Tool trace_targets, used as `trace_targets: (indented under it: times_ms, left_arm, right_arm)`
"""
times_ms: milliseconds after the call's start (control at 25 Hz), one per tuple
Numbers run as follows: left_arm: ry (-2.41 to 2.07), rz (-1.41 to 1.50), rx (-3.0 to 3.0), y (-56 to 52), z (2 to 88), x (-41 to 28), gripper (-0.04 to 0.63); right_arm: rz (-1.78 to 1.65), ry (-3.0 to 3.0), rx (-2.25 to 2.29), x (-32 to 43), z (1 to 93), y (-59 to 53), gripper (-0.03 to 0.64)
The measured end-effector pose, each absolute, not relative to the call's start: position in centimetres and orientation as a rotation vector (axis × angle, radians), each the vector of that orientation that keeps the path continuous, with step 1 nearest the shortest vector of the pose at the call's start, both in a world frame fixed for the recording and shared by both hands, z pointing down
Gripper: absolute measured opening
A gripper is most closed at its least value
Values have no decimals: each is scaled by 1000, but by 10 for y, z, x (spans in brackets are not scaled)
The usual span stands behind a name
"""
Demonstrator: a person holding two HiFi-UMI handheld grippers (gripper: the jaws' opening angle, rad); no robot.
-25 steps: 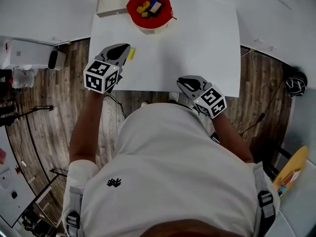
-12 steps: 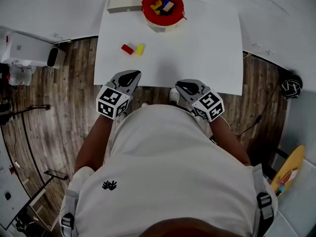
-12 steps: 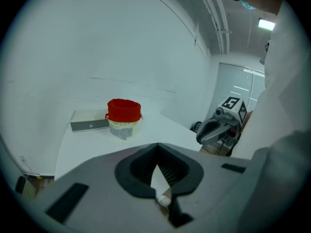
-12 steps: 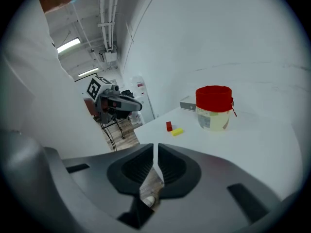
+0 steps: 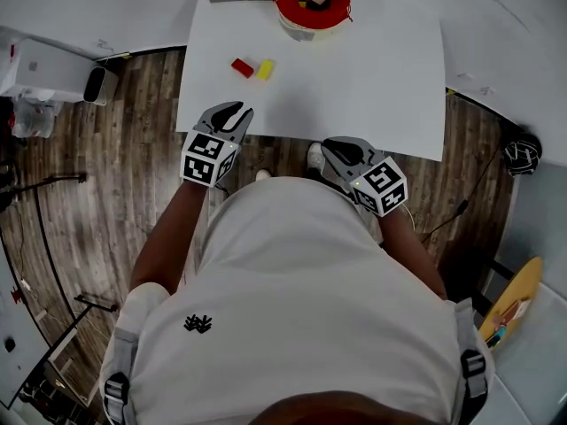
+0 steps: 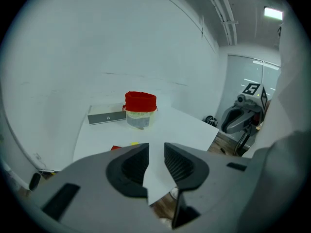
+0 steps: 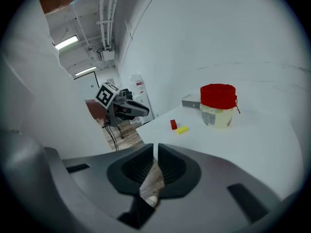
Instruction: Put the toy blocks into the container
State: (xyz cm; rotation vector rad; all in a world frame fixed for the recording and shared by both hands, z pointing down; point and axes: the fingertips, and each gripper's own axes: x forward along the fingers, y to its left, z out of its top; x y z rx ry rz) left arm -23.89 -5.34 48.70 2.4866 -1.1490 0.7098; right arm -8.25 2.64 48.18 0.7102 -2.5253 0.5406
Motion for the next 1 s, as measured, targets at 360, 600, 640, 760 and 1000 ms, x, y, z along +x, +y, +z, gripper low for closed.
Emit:
trace_targets:
  times_ms: [360, 600, 640, 760, 1000]
  left_arm:
    - [-1216, 884, 2418, -125, 543, -274, 213]
    - [-1168, 975, 2380, -157, 581, -279, 276]
    - [-1153, 997, 2373, -162, 588, -280, 292]
    - [-1137, 1058, 2356, -178, 602, -284, 316]
    - [-1075, 1121, 2323, -191, 623, -280, 354]
  right_arm:
    - [563, -2471, 770, -62, 484, 24, 31]
    - [572, -2439, 832, -40, 483, 18, 31]
    - [578, -2435, 845, -37, 483, 17, 31]
    - [591, -2426, 875, -29, 485, 14, 31]
    - [614, -2393, 910, -14, 487, 19, 31]
